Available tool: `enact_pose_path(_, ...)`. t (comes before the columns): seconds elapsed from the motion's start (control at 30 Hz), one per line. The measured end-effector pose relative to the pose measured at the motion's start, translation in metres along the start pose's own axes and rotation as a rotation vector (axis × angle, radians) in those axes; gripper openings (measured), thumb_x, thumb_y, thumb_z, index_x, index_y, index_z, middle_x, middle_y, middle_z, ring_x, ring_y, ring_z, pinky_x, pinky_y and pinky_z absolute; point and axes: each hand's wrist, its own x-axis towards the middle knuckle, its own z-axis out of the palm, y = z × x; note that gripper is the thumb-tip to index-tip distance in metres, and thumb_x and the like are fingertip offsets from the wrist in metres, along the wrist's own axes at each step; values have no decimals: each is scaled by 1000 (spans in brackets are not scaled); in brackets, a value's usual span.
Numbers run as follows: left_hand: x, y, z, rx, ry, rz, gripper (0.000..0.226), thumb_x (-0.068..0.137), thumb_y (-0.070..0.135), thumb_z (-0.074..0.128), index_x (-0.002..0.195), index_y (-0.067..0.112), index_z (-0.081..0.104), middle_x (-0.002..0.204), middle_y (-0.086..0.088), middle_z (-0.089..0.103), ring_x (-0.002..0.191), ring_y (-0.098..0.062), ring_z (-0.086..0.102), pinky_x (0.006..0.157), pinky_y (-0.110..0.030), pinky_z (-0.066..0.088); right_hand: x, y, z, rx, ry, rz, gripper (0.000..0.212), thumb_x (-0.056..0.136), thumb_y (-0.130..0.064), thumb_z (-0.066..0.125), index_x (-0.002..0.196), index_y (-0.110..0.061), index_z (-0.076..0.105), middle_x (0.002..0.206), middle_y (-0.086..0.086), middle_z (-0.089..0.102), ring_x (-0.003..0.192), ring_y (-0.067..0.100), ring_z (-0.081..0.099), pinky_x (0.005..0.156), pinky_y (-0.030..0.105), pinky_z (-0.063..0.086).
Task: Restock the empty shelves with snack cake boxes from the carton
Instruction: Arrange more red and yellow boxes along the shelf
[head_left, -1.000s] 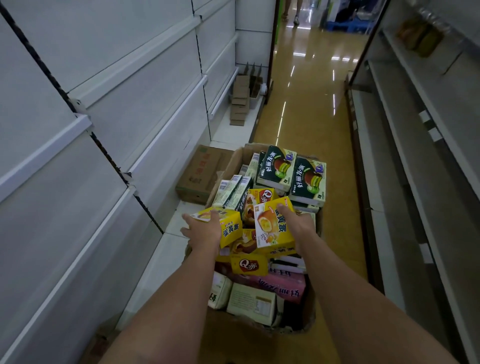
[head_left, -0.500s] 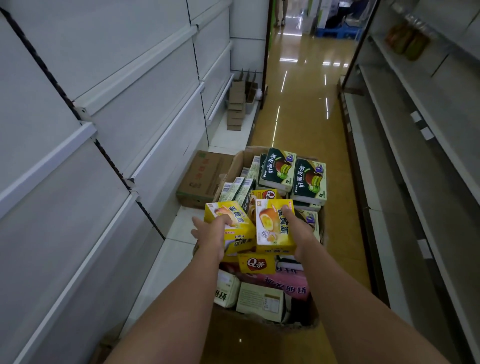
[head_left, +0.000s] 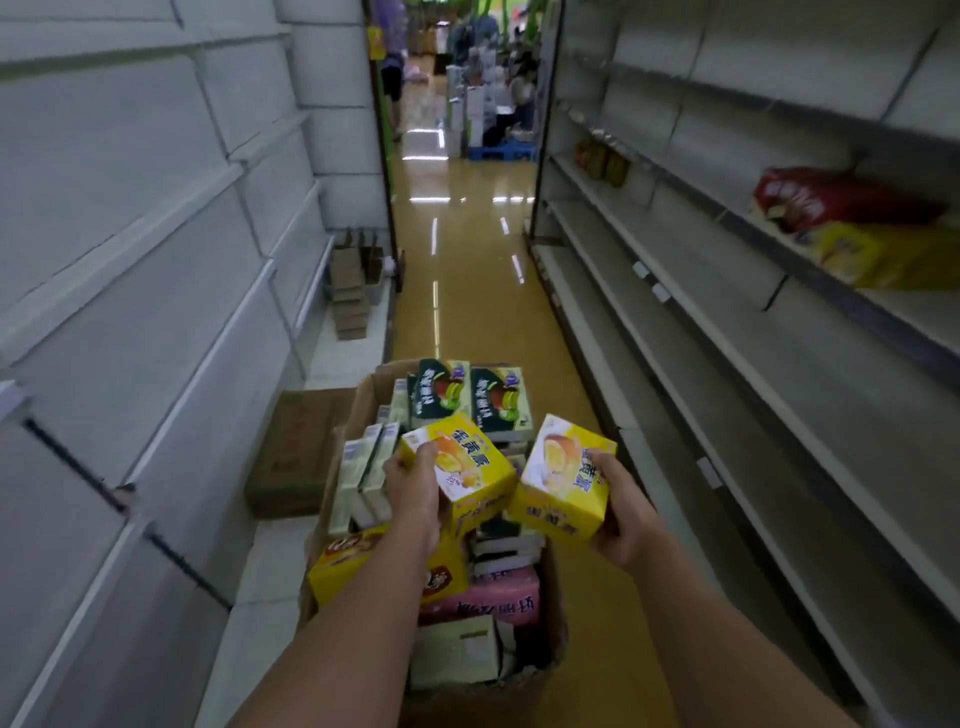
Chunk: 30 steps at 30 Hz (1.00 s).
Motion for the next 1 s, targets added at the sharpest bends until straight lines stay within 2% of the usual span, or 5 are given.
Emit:
enact_pose_path(0.1,-8,-5,33,-13,-35,-7,65,84,36,66,138,16,36,134,-9,49,113,-32,53,89,-43,46,-13,-12,-35,230,74,-128,35,96,-45,42,96,-19,66,76,4,74,60,19,70,50,27,56)
enact_pose_path(0.27,-38,-19,95,-99,-311,-106,47,82,18,70,124,8,51,113,-14,62,82,-28,63,46,-24,49,-30,-26,-86,575,216,-281,39,91,-54,43,97,-23,65,81,2,69,71,18,63,59,24,48)
enact_pose_path(0.47,-88,-40,170,104,-563,-82,62,74,-13,61,125,12,38,96,-10,57,77,-23,57,60,-29,46,-48,-47,-124,730,267,-331,30,88,-43,56,97,-15,63,71,6,70,62,18,66,48,22,54)
enact_pose_path(0.67,-131,-57,241,213,-685,-66,90,33,14,66,121,4,50,97,-13,63,80,-21,58,64,-28,47,-81,-90,-186,578,174,-345,23,82,-26,63,100,-11,62,78,8,73,81,24,63,71,35,55)
enact_pose_path(1.0,-196,-93,364,219,-820,-11,45,92,22,57,131,7,41,101,-9,59,80,-16,58,58,-26,49,-116,-150,-307,412,207,-372,36,78,-41,59,105,-17,61,97,9,69,89,24,61,79,33,44)
